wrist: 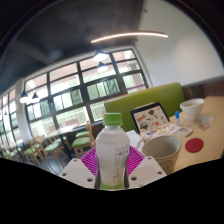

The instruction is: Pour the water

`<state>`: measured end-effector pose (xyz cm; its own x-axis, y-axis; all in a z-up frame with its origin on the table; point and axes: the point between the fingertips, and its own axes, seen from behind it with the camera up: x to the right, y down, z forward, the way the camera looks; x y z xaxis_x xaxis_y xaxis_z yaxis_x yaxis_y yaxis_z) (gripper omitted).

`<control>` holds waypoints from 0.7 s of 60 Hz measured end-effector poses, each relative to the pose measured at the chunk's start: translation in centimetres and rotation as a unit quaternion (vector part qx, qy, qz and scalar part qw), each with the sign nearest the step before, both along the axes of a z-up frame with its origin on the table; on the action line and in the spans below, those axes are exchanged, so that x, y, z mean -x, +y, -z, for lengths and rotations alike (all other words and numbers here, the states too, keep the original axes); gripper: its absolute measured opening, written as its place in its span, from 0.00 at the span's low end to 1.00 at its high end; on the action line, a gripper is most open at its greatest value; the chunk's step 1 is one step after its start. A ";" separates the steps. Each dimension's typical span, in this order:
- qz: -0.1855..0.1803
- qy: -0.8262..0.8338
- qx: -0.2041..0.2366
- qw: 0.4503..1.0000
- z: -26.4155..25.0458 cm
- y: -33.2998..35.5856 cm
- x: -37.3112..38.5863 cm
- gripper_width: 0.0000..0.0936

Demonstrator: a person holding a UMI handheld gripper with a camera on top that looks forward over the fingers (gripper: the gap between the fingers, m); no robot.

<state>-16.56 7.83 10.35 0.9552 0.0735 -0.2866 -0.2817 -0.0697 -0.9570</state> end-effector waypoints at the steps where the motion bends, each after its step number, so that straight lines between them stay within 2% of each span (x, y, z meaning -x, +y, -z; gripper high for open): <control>1: -0.004 0.028 0.001 1.000 -0.3 0.1 0.0 0.34; 5: -0.018 0.158 0.008 0.987 -2.7 -0.6 0.5 0.34; 9: -0.024 0.305 0.022 0.952 -4.1 -0.6 0.3 0.34; 10: -0.038 0.339 0.020 0.940 -3.5 0.8 -0.9 0.34; 15: -0.077 0.494 0.041 0.865 -4.3 1.1 -1.2 0.34; 16: -0.076 0.522 0.048 0.848 -5.7 -0.8 0.3 0.33; 22: -0.103 0.663 0.052 0.740 -5.5 0.5 -1.7 0.34; 35: -0.110 0.798 0.059 0.590 -7.8 0.1 -2.6 0.34; 42: -0.100 0.823 0.062 0.556 -7.5 0.3 -3.1 0.34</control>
